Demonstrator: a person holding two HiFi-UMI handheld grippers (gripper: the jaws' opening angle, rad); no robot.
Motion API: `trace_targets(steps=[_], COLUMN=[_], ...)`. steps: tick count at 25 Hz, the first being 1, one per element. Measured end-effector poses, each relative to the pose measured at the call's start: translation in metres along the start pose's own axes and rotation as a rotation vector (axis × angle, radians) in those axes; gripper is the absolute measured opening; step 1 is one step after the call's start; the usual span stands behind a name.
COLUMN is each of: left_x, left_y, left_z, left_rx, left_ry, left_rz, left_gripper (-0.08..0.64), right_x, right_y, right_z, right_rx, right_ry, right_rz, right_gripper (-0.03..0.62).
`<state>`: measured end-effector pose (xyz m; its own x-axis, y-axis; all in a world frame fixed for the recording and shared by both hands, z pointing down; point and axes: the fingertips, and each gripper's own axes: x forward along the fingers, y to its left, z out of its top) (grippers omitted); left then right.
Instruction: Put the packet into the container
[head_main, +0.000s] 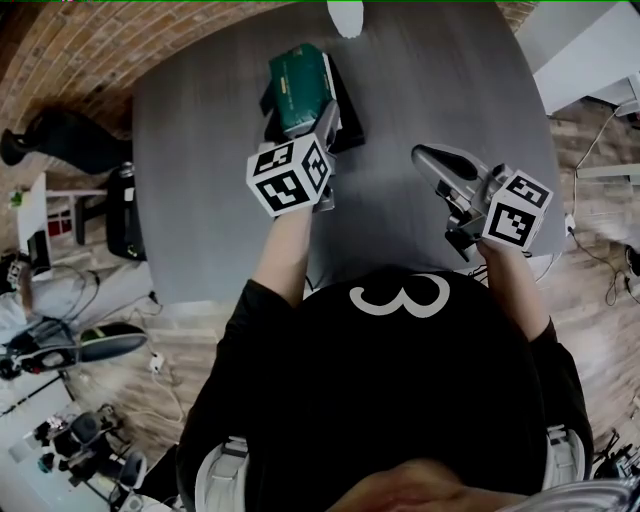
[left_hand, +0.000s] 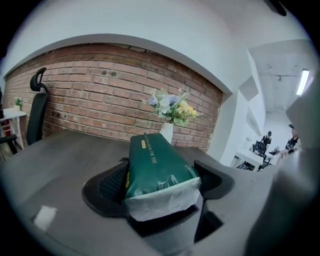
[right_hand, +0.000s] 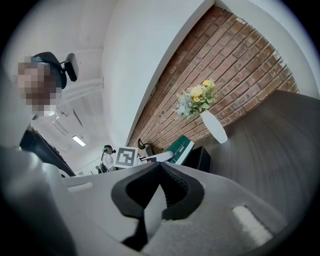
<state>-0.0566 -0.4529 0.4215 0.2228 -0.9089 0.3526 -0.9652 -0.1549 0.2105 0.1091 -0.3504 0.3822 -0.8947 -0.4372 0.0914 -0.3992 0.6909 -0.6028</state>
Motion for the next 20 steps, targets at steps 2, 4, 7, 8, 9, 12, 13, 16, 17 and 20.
trace_targets(steps=[2, 4, 7, 8, 9, 12, 13, 16, 17, 20], left_x=[0.007, 0.013, 0.022, 0.024, 0.027, 0.033, 0.034, 0.035, 0.035, 0.036], left_y=[0.001, 0.001, 0.000, 0.000, 0.002, 0.006, 0.007, 0.005, 0.004, 0.003], left_z=[-0.008, -0.017, -0.029, -0.033, -0.036, -0.044, -0.046, -0.049, -0.050, -0.051], left_rx=[0.004, 0.011, 0.026, 0.028, 0.028, 0.032, 0.041, 0.062, 0.065, 0.069], left_ry=[0.023, 0.046, 0.075, 0.085, 0.096, 0.126, 0.132, 0.141, 0.142, 0.143], left_rz=[0.018, 0.034, 0.054, 0.062, 0.071, 0.103, 0.112, 0.126, 0.128, 0.134], left_gripper=[0.426, 0.426, 0.425, 0.425, 0.425, 0.426, 0.426, 0.428, 0.428, 0.433], right_x=[-0.001, -0.002, -0.001, -0.001, -0.001, 0.001, 0.001, 0.002, 0.002, 0.003], right_y=[-0.003, -0.006, -0.011, -0.013, -0.014, -0.019, -0.020, -0.023, -0.024, -0.025], right_z=[-0.001, -0.002, -0.001, -0.001, -0.001, -0.003, -0.003, -0.002, -0.003, -0.005], right_rx=[0.006, 0.014, 0.026, 0.029, 0.032, 0.043, 0.046, 0.053, 0.054, 0.055], right_ry=[0.001, 0.003, 0.002, 0.001, 0.002, 0.006, 0.007, 0.004, 0.005, 0.013], right_rz=[-0.004, -0.004, -0.002, -0.002, -0.003, -0.004, -0.004, -0.001, 0.001, 0.009], right_gripper=[0.002, 0.002, 0.002, 0.002, 0.002, 0.002, 0.002, 0.002, 0.002, 0.002])
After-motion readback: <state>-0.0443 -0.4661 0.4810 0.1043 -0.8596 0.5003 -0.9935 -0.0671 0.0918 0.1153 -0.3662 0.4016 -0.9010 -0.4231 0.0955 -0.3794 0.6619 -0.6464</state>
